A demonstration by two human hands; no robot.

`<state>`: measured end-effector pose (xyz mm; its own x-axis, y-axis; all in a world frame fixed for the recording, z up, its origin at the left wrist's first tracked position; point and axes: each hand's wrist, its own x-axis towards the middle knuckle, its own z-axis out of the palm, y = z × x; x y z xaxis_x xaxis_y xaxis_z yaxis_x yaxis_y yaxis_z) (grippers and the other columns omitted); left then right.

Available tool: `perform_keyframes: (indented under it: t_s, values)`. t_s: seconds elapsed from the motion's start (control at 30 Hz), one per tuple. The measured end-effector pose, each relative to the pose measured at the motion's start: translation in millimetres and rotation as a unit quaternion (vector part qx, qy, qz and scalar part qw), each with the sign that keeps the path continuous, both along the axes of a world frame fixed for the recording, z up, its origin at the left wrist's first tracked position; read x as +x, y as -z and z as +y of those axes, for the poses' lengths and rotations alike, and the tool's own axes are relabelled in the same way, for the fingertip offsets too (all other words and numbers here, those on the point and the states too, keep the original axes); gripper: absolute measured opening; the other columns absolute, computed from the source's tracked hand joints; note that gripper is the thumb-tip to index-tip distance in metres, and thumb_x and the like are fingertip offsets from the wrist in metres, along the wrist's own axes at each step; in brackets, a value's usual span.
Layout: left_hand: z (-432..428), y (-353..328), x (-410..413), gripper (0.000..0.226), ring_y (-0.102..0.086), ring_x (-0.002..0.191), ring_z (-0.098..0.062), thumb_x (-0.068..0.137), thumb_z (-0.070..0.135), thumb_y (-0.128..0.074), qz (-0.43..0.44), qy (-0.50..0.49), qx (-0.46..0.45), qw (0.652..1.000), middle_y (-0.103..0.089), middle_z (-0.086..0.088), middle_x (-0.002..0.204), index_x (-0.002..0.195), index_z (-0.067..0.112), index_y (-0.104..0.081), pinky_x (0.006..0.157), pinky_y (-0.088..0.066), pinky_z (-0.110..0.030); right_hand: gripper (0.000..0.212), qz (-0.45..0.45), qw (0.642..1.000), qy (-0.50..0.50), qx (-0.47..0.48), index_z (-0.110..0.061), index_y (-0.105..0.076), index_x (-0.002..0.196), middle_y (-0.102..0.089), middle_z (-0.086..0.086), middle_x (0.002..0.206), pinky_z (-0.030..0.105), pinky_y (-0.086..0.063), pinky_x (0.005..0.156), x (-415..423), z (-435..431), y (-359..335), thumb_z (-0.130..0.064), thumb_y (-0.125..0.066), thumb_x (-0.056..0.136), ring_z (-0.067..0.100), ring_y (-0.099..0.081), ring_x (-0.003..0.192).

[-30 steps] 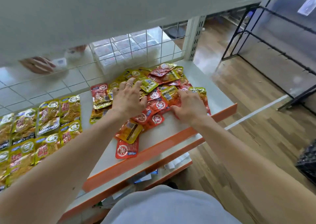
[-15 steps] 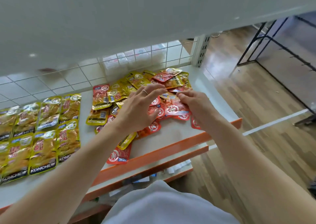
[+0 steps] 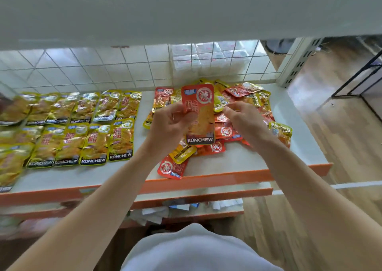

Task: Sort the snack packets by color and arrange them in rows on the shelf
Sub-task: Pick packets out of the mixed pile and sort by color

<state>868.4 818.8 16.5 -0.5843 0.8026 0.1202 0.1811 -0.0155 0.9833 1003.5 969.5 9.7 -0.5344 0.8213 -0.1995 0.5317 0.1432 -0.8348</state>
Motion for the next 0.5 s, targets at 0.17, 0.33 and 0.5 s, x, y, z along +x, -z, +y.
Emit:
perform_keyframes:
  t_s: [0.17, 0.33, 0.5]
  values:
    - [-25, -6, -11, 0.011, -0.069, 0.068, -0.003, 0.095, 0.003, -0.065, -0.084, -0.049, -0.029, 0.995, -0.072, 0.01, 0.071, 0.095, 0.012, -0.07, 0.058, -0.051, -0.016, 0.045, -0.122, 0.966, -0.062, 0.218, -0.01, -0.056, 0.133, -0.058, 0.013, 0.128, 0.033, -0.042, 0.102, -56, 25, 20, -0.032, -0.061, 0.094, 0.029, -0.05, 0.121]
    - [-51, -2, -16, 0.012, -0.073, 0.084, -0.016, 0.096, 0.005, -0.065, -0.093, -0.061, -0.06, 0.992, -0.076, 0.001, 0.087, 0.105, 0.01, -0.071, 0.072, -0.061, -0.031, 0.054, -0.247, 0.916, -0.094, 0.302, -0.011, -0.055, 0.131, -0.061, 0.017, 0.12, 0.049, -0.049, 0.095, -84, 33, 31, -0.049, -0.059, 0.094, 0.037, -0.053, 0.117]
    - [-65, 0, -25, 0.013, -0.073, 0.083, -0.012, 0.096, 0.008, -0.065, -0.099, -0.07, -0.079, 0.989, -0.075, 0.001, 0.089, 0.097, 0.021, -0.068, 0.068, -0.059, -0.025, 0.018, -0.225, 0.895, -0.11, 0.369, 0.002, -0.059, 0.106, -0.065, 0.026, 0.092, 0.043, -0.046, 0.066, -81, 23, 13, -0.006, -0.048, 0.093, 0.045, -0.064, 0.091]
